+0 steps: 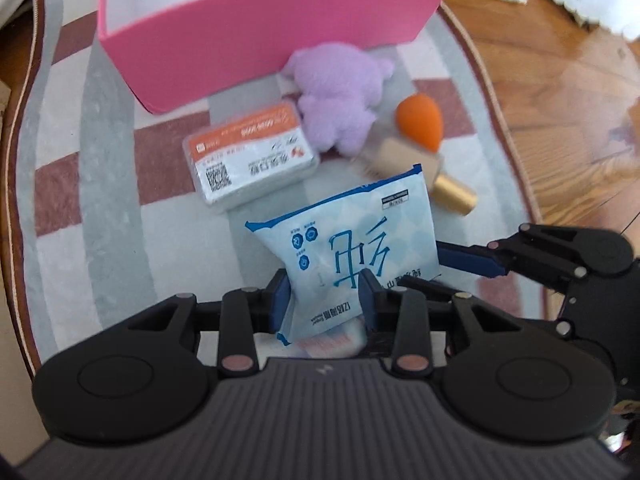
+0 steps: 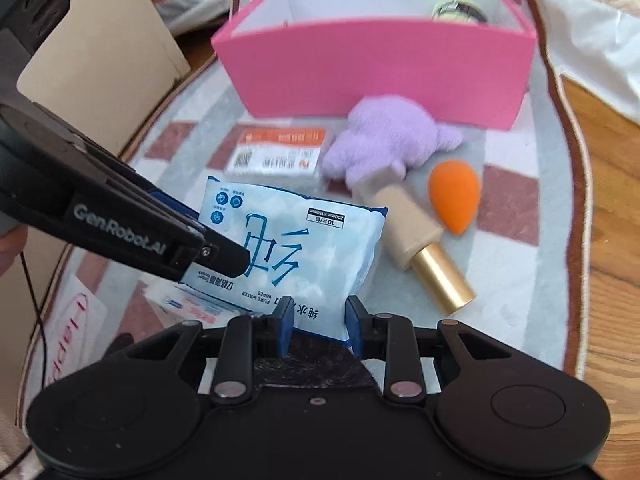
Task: Organize objects
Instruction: 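Close the left tool on the blue-printed wipes pack and lift, then carry the wipes pack into the pink box and open the left tool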
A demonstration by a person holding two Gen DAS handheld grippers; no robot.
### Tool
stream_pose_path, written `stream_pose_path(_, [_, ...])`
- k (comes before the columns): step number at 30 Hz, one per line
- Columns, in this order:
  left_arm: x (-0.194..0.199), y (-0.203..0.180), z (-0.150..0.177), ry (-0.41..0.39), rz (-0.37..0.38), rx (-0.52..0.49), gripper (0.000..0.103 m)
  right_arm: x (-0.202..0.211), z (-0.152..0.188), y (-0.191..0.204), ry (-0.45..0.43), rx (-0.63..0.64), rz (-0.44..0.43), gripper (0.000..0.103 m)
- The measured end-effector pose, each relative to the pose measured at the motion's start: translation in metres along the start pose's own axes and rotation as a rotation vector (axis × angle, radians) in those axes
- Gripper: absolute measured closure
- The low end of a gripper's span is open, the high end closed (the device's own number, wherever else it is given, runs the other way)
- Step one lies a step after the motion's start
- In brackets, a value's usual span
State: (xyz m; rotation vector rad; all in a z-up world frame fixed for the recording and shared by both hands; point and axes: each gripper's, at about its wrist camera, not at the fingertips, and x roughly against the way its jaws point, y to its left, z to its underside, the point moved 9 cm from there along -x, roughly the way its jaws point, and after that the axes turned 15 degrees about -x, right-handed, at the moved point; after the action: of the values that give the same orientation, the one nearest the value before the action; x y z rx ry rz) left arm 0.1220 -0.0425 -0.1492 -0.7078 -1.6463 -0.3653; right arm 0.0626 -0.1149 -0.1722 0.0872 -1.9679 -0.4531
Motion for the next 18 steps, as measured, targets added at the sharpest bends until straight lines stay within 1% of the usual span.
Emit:
stream_pose_path(2, [0.015, -0.003, -0.005, -0.003, 0.021, 0.023, 0.069, 0.013, -0.006, 0.001, -0.018, -0.003, -0.004, 0.068])
stream_pose_path(5, [0.042, -0.006, -0.010, -0.036, 0.039, 0.046, 0.069, 0.032, -0.016, 0.004, -0.051, 0.010, -0.006, 0.068])
stream_pose_path(10, [0.081, -0.008, -0.027, -0.084, 0.040, 0.064, 0.069, 0.060, -0.038, 0.010, -0.103, 0.007, -0.032, 0.067])
stream_pose_path(12, [0.100, -0.010, -0.034, -0.113, 0.029, 0.051, 0.069, 0.073, -0.048, 0.014, -0.123, -0.007, -0.041, 0.067])
stream_pose_path(14, [0.117, -0.010, -0.043, -0.162, 0.004, 0.029, 0.069, 0.088, -0.057, 0.021, -0.166, 0.008, -0.047, 0.065])
stream_pose_path(18, [0.145, -0.005, -0.057, -0.236, -0.003, 0.022, 0.069, 0.115, -0.083, 0.033, -0.281, 0.080, -0.043, 0.062])
